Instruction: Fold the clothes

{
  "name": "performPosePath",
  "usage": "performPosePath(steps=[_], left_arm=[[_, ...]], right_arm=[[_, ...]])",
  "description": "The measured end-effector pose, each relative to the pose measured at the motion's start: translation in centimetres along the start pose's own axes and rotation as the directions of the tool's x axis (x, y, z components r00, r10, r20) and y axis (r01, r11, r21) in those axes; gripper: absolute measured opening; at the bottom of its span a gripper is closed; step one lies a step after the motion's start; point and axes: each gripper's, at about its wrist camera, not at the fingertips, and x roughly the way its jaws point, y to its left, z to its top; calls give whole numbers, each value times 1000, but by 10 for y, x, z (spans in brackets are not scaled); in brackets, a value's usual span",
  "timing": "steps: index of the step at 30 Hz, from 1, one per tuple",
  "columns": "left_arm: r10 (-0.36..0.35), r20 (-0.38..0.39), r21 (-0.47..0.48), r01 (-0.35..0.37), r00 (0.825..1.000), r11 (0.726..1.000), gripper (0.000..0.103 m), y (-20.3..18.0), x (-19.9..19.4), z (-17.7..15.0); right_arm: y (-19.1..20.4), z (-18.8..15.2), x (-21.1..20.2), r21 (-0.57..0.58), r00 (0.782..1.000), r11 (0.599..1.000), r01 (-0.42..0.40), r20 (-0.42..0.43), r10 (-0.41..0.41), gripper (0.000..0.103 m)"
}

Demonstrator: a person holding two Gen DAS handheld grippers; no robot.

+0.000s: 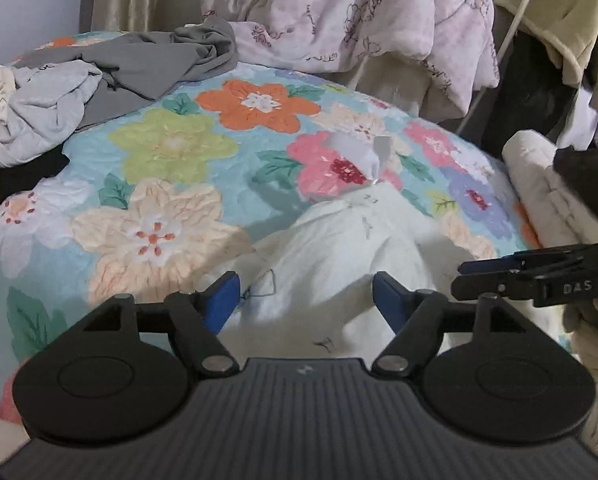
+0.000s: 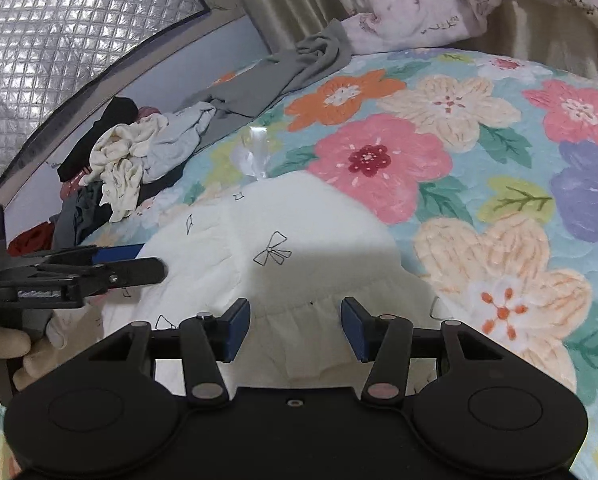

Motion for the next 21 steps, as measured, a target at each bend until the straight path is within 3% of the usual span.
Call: performPosePath(steps=[1, 2, 4, 10, 14, 19, 21], left_arm=[[-2, 1, 13, 2, 1000, 1000, 62, -1, 3, -1], [-9, 12, 35, 9, 1000, 999, 35, -3, 1, -3], [-30, 0, 66, 30, 1000, 997, 8, -10, -3, -7], [-101, -29, 151, 104, 994, 983, 7, -48, -18, -31], [-155, -44, 299, 161, 987, 941, 7, -80, -35, -54], [-176, -88, 292, 194, 980, 937, 7, -87, -39, -80], [-188, -117, 290, 215, 975, 933, 7, -90, -40, -90]], right_arm=[[1, 0, 1, -1, 1000, 1000, -3, 4, 3, 56], [3, 0, 2, -2, 1000, 1000, -8, 10, 8, 56], [4, 0, 0, 5, 999, 1000, -24, 31, 24, 56], [13, 4, -18, -14, 996, 1000, -8, 92, 9, 56], [25, 2, -25, -40, 994, 999, -2, 105, 6, 56], [32, 3, -28, 29, 983, 990, -141, 120, 137, 58], [43, 1, -24, -23, 989, 995, -99, 107, 100, 58]])
